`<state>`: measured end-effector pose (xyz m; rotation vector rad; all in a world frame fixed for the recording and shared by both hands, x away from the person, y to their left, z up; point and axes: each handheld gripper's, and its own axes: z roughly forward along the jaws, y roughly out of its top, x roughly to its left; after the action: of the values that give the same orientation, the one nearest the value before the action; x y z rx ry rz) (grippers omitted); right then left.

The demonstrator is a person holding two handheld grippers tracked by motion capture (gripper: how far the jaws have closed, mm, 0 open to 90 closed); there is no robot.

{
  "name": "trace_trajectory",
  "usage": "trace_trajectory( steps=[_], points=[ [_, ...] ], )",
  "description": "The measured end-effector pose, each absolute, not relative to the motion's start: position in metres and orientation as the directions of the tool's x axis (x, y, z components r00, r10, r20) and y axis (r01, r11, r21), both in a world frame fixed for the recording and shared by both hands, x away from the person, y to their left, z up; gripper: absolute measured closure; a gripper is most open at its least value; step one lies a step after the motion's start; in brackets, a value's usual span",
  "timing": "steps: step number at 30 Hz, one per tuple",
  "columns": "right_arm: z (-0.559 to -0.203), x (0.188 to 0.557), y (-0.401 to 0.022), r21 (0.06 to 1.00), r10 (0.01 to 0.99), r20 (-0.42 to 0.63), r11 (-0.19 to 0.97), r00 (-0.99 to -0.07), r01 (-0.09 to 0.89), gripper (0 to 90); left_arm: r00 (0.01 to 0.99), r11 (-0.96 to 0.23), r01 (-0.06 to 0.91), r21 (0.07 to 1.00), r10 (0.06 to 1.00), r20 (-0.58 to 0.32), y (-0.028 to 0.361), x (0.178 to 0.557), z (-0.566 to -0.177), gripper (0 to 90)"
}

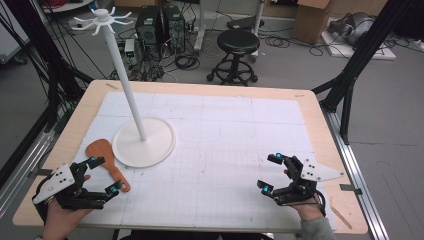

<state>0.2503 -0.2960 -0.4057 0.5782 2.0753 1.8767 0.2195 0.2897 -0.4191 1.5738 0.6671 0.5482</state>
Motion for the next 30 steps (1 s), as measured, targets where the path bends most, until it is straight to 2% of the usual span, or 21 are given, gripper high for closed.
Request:
trace_trajectory(
  steps=[17, 18, 20, 21, 25, 26, 30],
  points=[
    [-0.4091, 0.2496, -0.2993, 0.989, 0.487, 0.073, 0.077, -0.870, 0.126, 9.7, 0.717, -0.065, 0.103, 0.993, 0.696, -0.029, 0.2893, 0.2223, -0.4175, 5.4],
    [-0.4095, 0.2501, -0.2993, 0.989, 0.492, 0.074, 0.078, -0.868, 0.128, 9.7, 0.732, -0.067, 0.101, 0.993, 0.680, -0.029, 0.2913, 0.2213, -0.4161, 16.6],
    [-0.4097, 0.2504, -0.2991, 0.988, 0.489, 0.076, 0.084, -0.869, 0.133, 9.7, 0.740, -0.068, 0.099, 0.993, 0.672, -0.028, 0.2922, 0.2208, -0.4152, 30.4],
    [-0.4097, 0.2504, -0.2991, 0.988, 0.489, 0.076, 0.084, -0.869, 0.133, 9.7, 0.747, -0.070, 0.092, 0.993, 0.664, -0.022, 0.2930, 0.2203, -0.4142, 30.4],
    [-0.4105, 0.2502, -0.2989, 0.987, 0.487, 0.076, 0.089, -0.870, 0.136, 9.7, 0.730, -0.112, 0.085, 0.990, 0.683, 0.014, 0.2942, 0.2203, -0.4122, 53.3],
    [-0.4107, 0.2500, -0.2992, 0.987, 0.490, 0.076, 0.089, -0.868, 0.137, 9.7, 0.719, -0.133, 0.085, 0.987, 0.695, 0.031, 0.2946, 0.2203, -0.4125, 53.3],
    [-0.4109, 0.2498, -0.2993, 0.987, 0.493, 0.073, 0.091, -0.867, 0.135, 9.7, 0.685, -0.163, 0.120, 0.979, 0.727, 0.037, 0.2983, 0.2219, -0.4122, 79.5]
  ],
)
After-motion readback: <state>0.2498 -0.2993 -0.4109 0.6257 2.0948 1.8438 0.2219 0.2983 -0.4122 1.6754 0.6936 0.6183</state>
